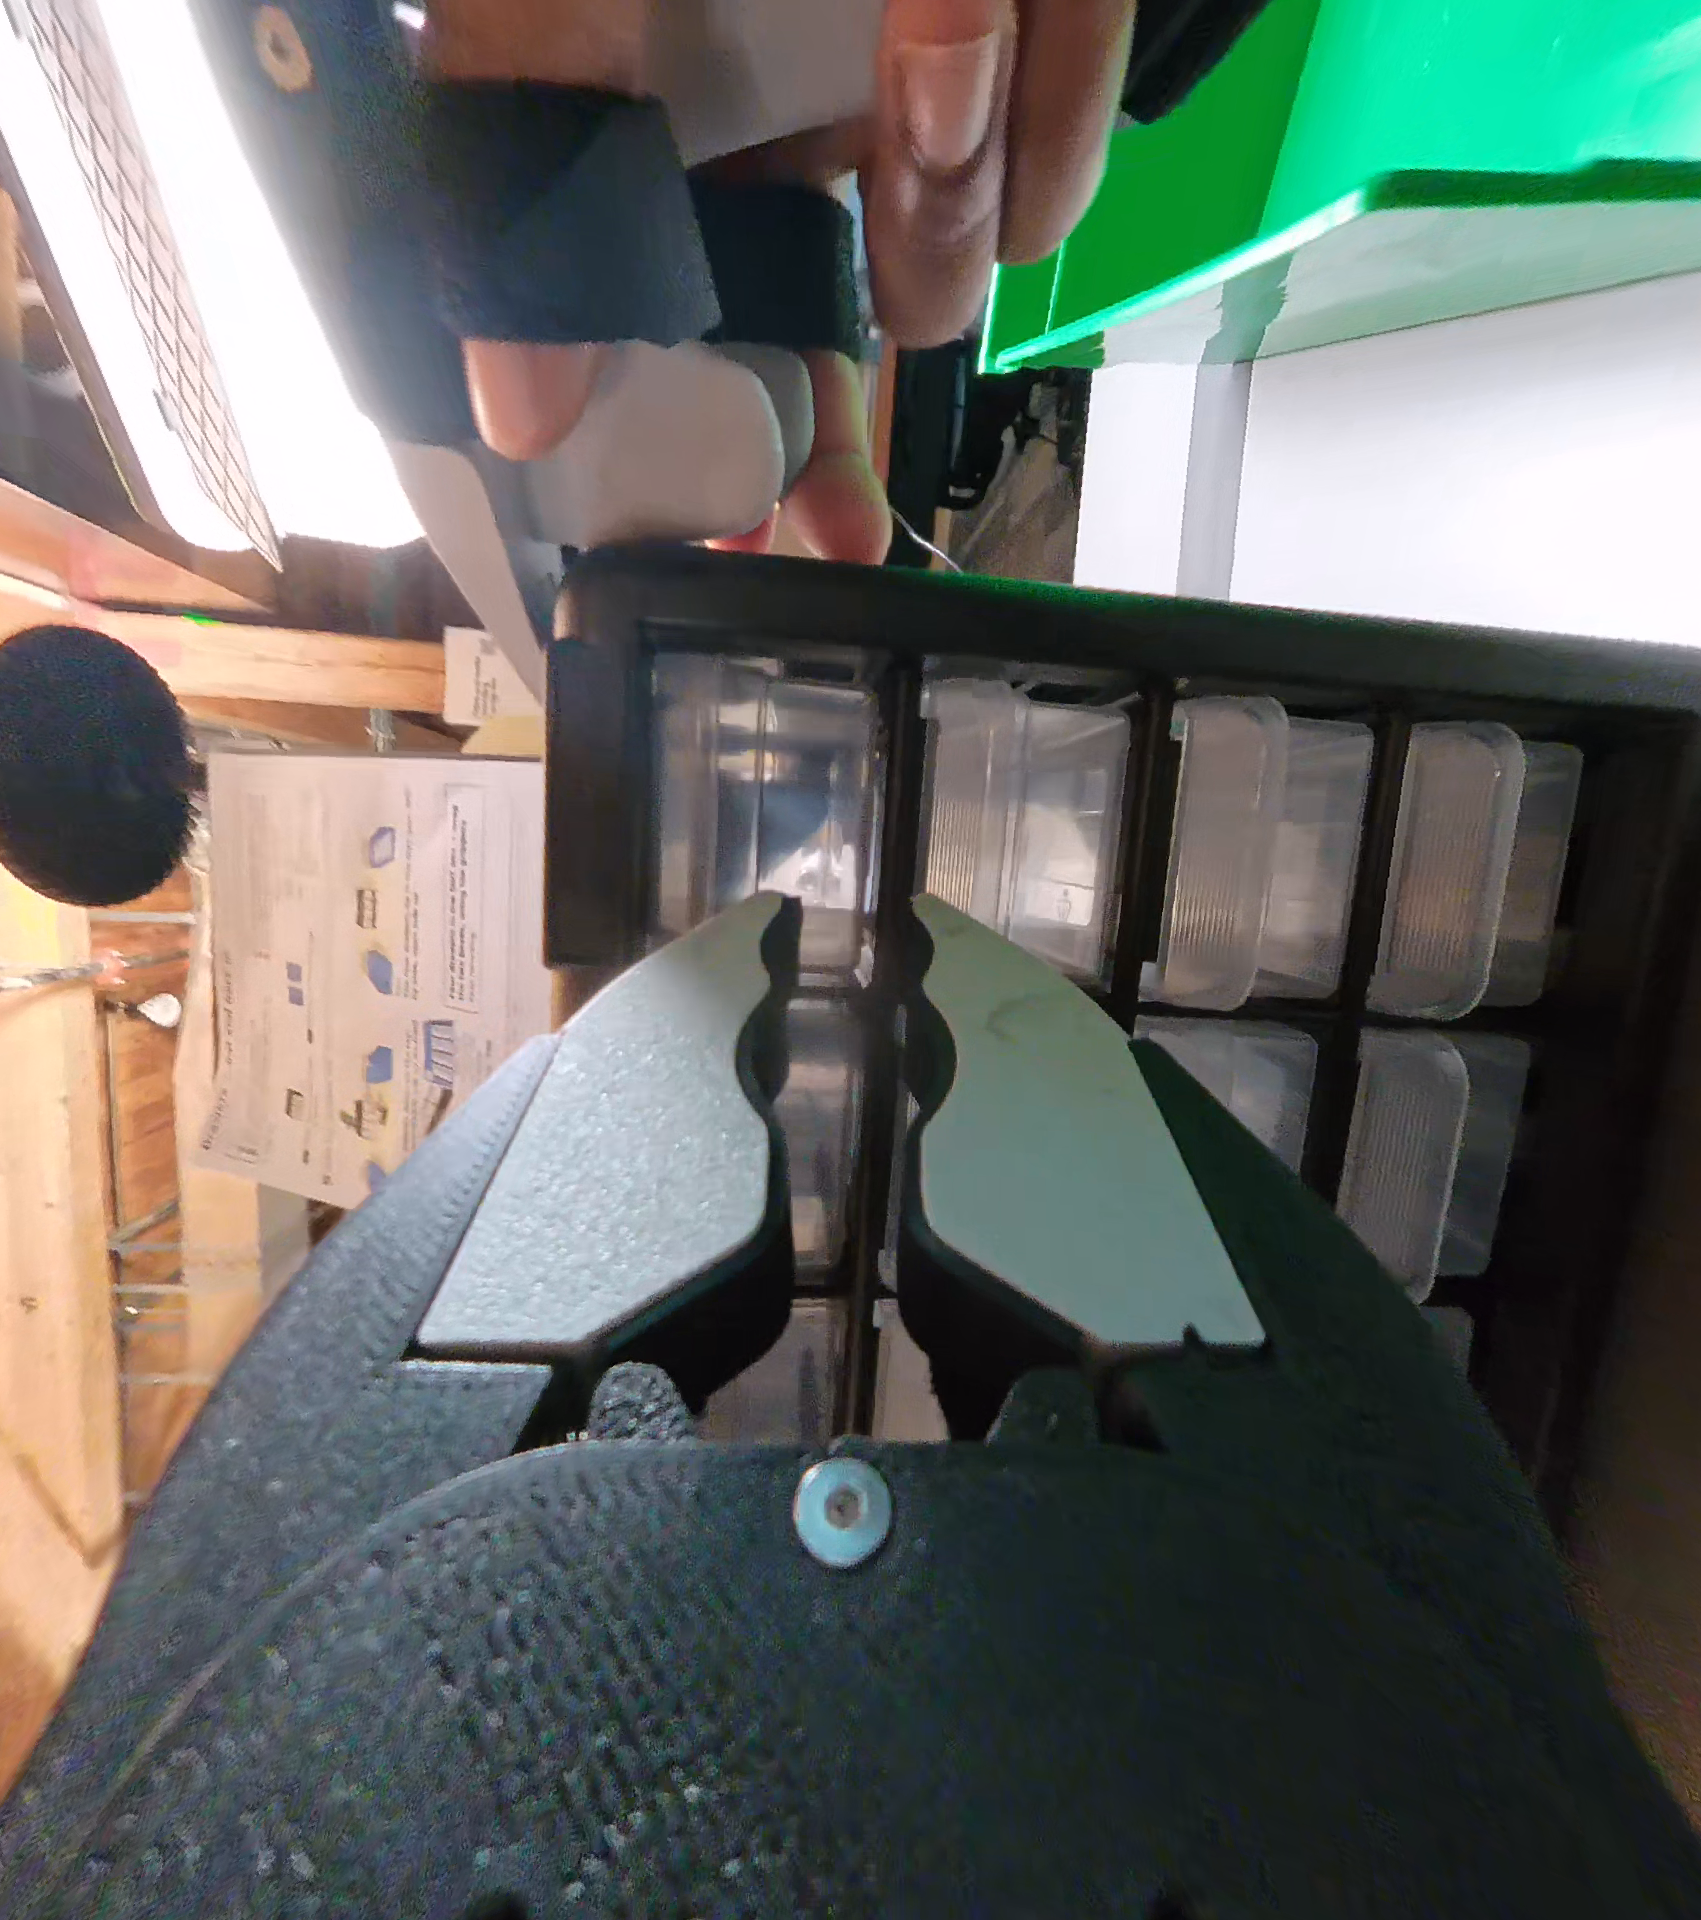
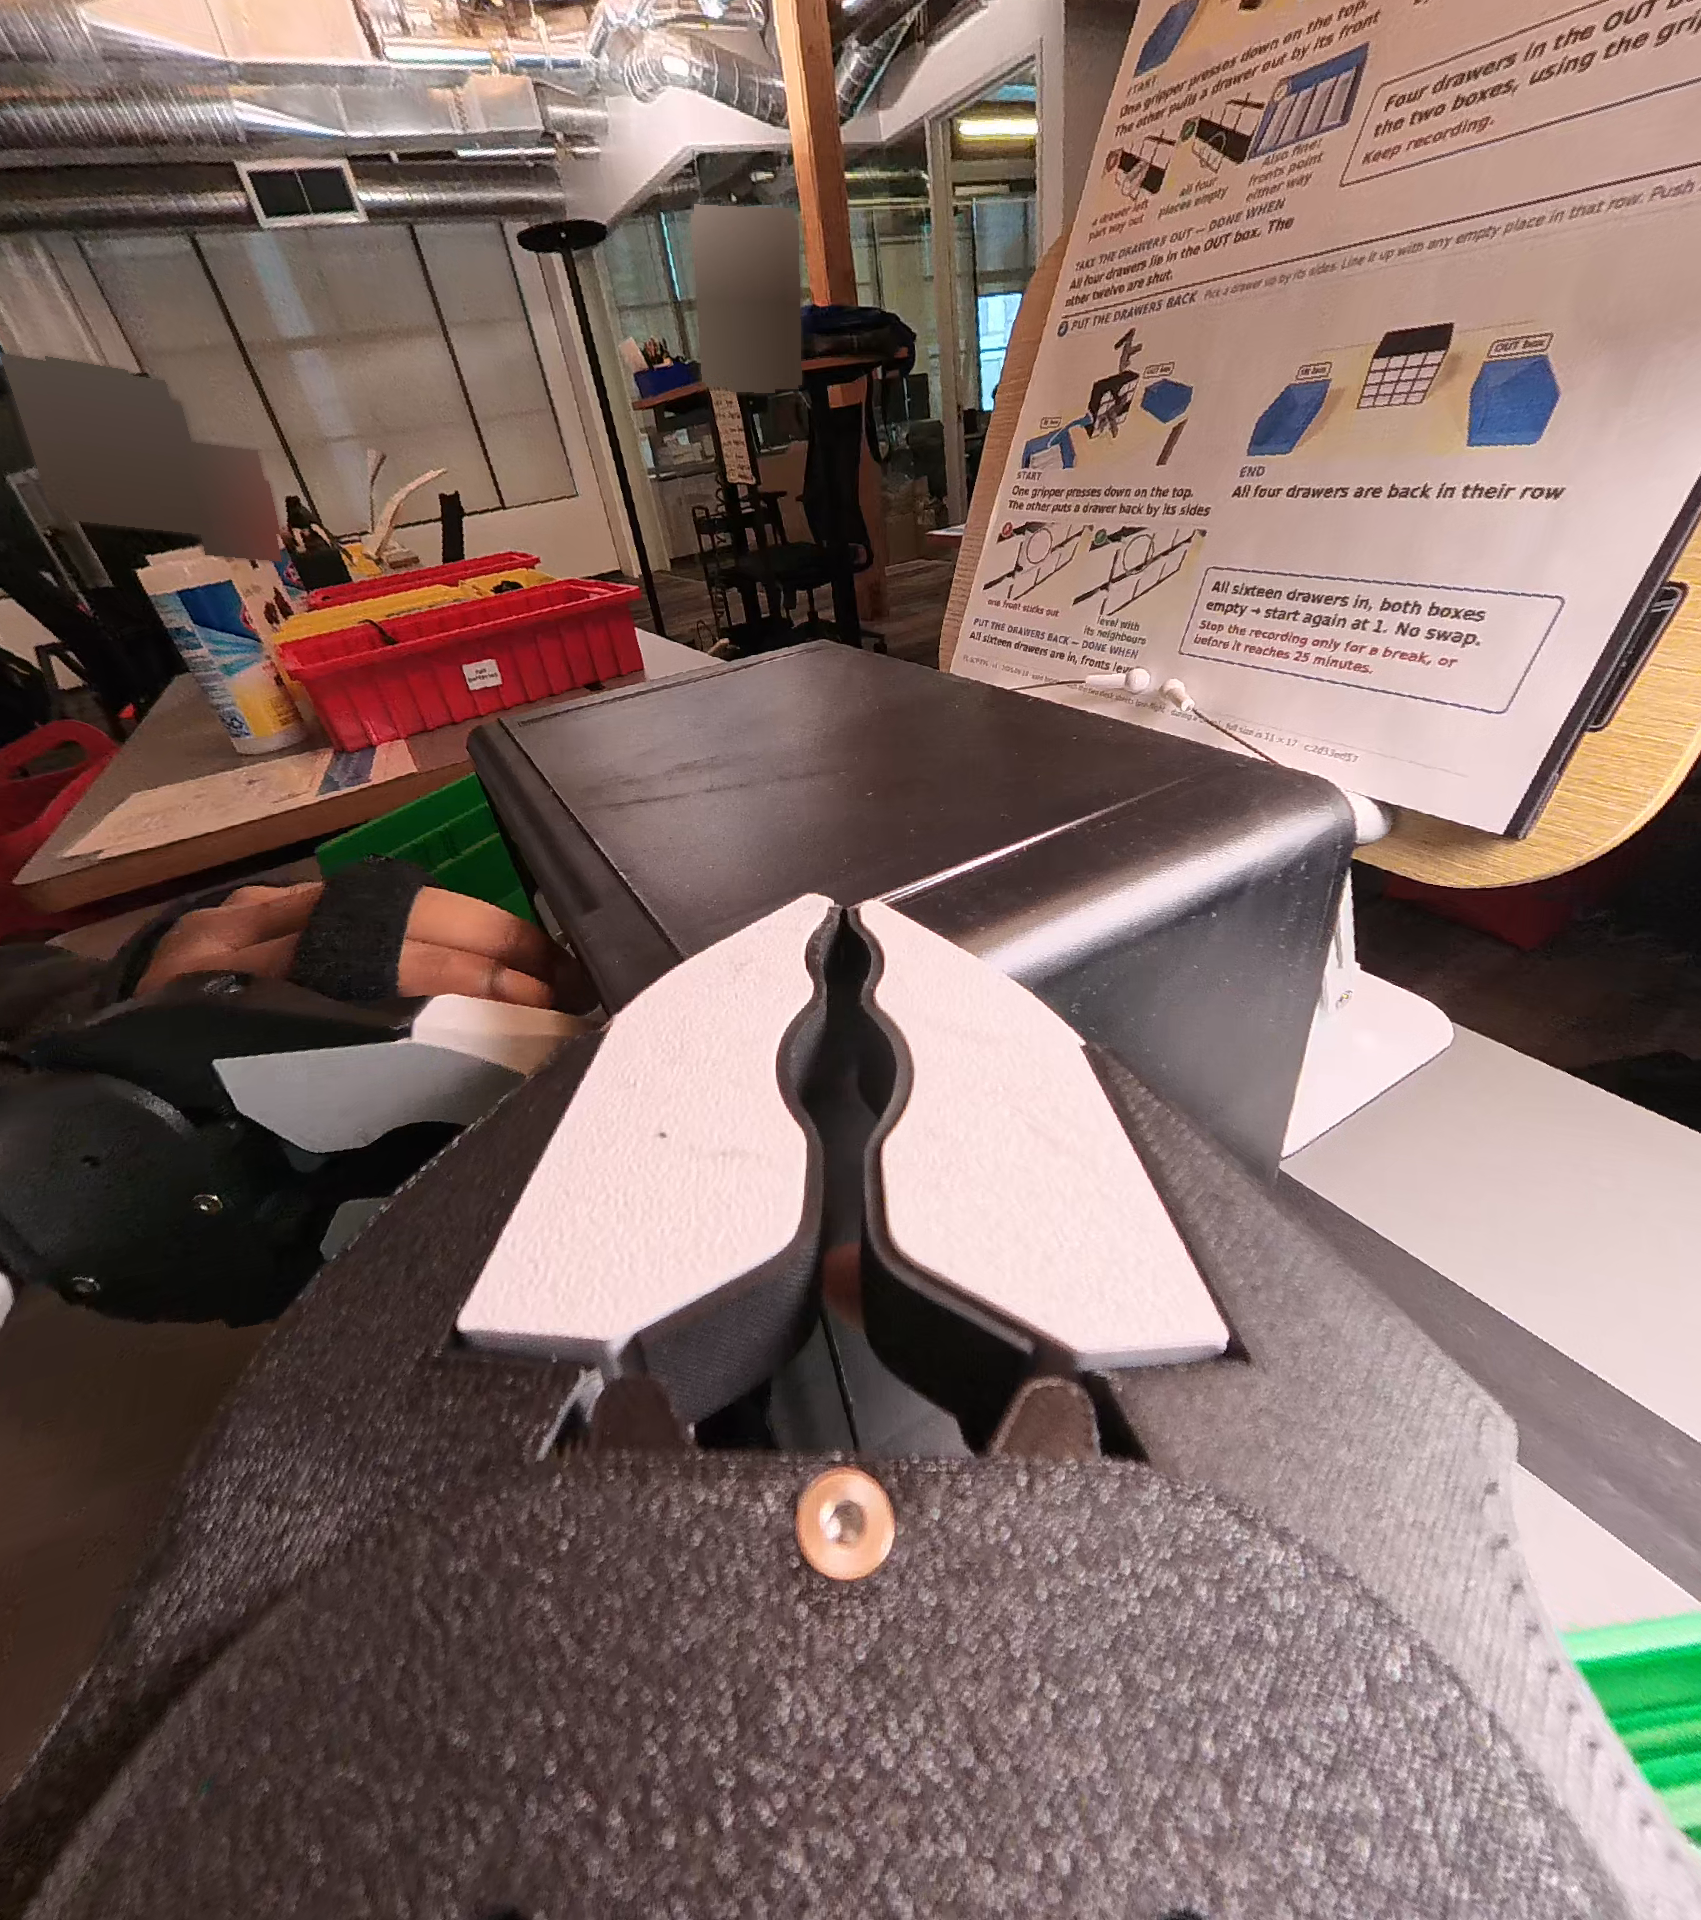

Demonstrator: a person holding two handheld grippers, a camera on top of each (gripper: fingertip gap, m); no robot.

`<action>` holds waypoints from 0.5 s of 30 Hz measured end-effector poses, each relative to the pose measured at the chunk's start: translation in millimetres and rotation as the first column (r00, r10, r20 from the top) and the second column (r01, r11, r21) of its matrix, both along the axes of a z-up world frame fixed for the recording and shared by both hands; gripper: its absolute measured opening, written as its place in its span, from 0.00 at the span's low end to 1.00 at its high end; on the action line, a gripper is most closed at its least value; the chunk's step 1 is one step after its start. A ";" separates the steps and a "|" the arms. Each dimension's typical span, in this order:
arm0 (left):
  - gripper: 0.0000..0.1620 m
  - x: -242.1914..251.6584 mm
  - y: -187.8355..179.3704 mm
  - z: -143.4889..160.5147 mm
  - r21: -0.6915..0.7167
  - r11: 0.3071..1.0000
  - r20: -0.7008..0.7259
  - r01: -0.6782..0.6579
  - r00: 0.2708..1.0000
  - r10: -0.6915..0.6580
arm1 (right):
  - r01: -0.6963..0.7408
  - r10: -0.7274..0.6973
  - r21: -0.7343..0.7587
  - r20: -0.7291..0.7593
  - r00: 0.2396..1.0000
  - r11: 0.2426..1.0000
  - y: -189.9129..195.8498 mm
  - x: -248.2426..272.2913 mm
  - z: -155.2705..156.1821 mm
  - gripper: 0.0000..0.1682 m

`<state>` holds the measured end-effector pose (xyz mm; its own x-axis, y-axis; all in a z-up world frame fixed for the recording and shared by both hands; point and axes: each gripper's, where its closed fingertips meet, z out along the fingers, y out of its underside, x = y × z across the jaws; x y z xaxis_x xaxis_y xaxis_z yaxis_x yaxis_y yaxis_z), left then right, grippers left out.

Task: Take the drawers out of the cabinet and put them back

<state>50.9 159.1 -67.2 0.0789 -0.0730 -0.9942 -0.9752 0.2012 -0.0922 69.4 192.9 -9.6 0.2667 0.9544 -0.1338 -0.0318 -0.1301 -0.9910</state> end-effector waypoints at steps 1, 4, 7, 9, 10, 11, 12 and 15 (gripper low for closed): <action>0.11 -0.1 0.4 -0.1 -0.016 1.000 0.016 -0.013 1.000 0.013 | -0.001 0.001 -0.001 -0.002 1.000 1.000 0.1 0.0 0.0 0.00; 0.12 -0.1 -0.5 -1.1 -0.065 0.998 0.067 -0.025 0.997 0.030 | -0.002 0.002 -0.002 -0.004 1.000 1.000 -0.1 0.0 0.0 0.00; 0.12 2.9 -9.5 -3.5 -0.161 0.986 0.195 0.042 0.981 -0.010 | -0.002 0.002 -0.002 -0.003 1.000 1.000 -0.1 0.0 0.1 0.00; 0.10 3.2 -20.6 0.1 -0.217 0.969 0.316 0.121 0.948 -0.047 | -0.003 0.003 -0.003 -0.006 1.000 1.000 -0.1 0.1 0.1 0.00; 0.09 2.5 -27.0 3.7 -0.248 0.954 0.392 0.169 0.918 -0.061 | -0.004 0.004 -0.004 -0.007 1.000 1.000 -0.1 0.0 0.1 0.00; 0.09 0.4 -33.5 10.0 -0.272 0.936 0.477 0.223 0.876 -0.070 | -0.004 0.004 -0.004 -0.007 1.000 1.000 0.0 0.0 0.1 0.00; 0.09 -3.7 -39.2 19.5 -0.283 0.919 0.561 0.276 0.825 -0.075 | -0.004 0.004 -0.004 -0.008 1.000 1.000 -0.1 0.1 0.1 0.00; 0.07 -34.7 -45.9 59.4 -0.252 0.894 0.755 0.370 0.653 -0.057 | -0.005 0.005 -0.007 -0.011 1.000 1.000 -0.1 0.1 0.1 0.00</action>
